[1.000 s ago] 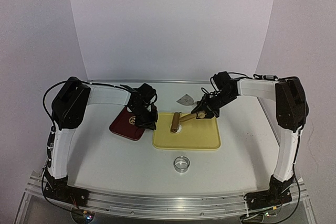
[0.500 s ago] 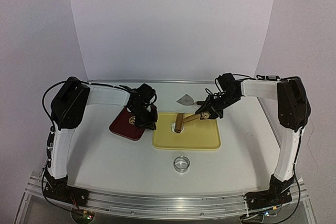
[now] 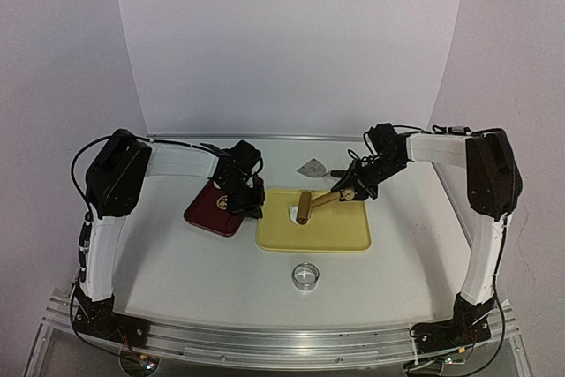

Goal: Roll out the dumpling wrappers from the dough

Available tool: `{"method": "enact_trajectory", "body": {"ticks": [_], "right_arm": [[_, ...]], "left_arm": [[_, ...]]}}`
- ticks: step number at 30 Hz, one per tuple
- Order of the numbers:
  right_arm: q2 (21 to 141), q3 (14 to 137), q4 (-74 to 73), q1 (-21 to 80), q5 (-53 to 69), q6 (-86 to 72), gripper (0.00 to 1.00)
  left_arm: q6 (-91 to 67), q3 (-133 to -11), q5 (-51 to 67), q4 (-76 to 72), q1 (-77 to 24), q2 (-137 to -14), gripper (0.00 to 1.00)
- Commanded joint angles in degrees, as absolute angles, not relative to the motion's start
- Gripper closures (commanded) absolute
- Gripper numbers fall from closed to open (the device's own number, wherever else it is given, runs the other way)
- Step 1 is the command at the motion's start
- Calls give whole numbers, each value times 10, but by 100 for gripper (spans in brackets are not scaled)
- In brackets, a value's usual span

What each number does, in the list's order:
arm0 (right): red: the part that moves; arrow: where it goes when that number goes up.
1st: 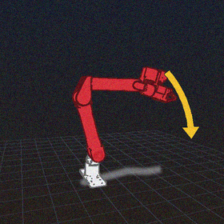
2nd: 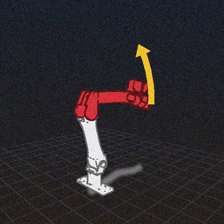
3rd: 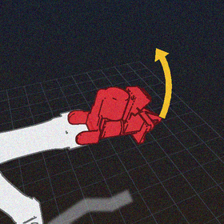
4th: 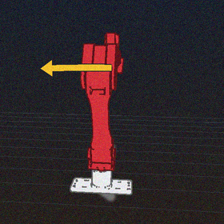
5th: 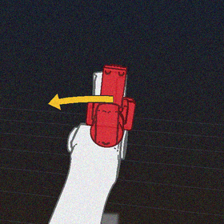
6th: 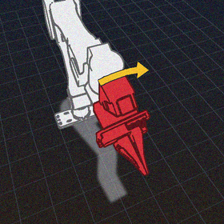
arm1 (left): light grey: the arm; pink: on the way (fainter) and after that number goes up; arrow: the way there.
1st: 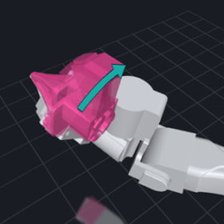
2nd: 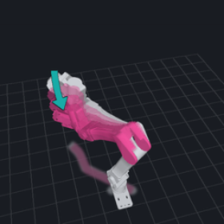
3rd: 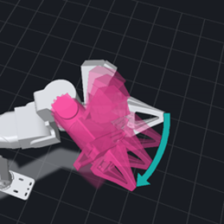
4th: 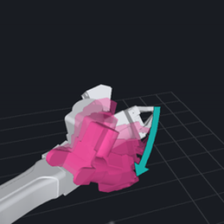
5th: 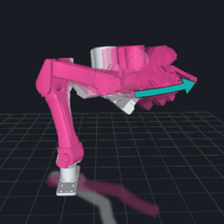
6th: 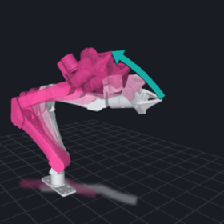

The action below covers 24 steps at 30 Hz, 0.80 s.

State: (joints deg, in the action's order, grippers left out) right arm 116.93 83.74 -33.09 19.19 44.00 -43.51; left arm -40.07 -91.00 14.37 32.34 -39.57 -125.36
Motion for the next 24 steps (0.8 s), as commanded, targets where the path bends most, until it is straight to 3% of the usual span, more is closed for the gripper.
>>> {"method": "enact_trajectory", "body": {"ticks": [1, 24], "right_arm": [[1253, 782, -504, 182, 79, -409, 100], [1254, 797, -524, 182, 33, -403, 100]], "left_arm": [[-398, -900, 114, 318, -381, -1252, 100], [-393, -913, 119, 316, -381, -1259, 100]]}}
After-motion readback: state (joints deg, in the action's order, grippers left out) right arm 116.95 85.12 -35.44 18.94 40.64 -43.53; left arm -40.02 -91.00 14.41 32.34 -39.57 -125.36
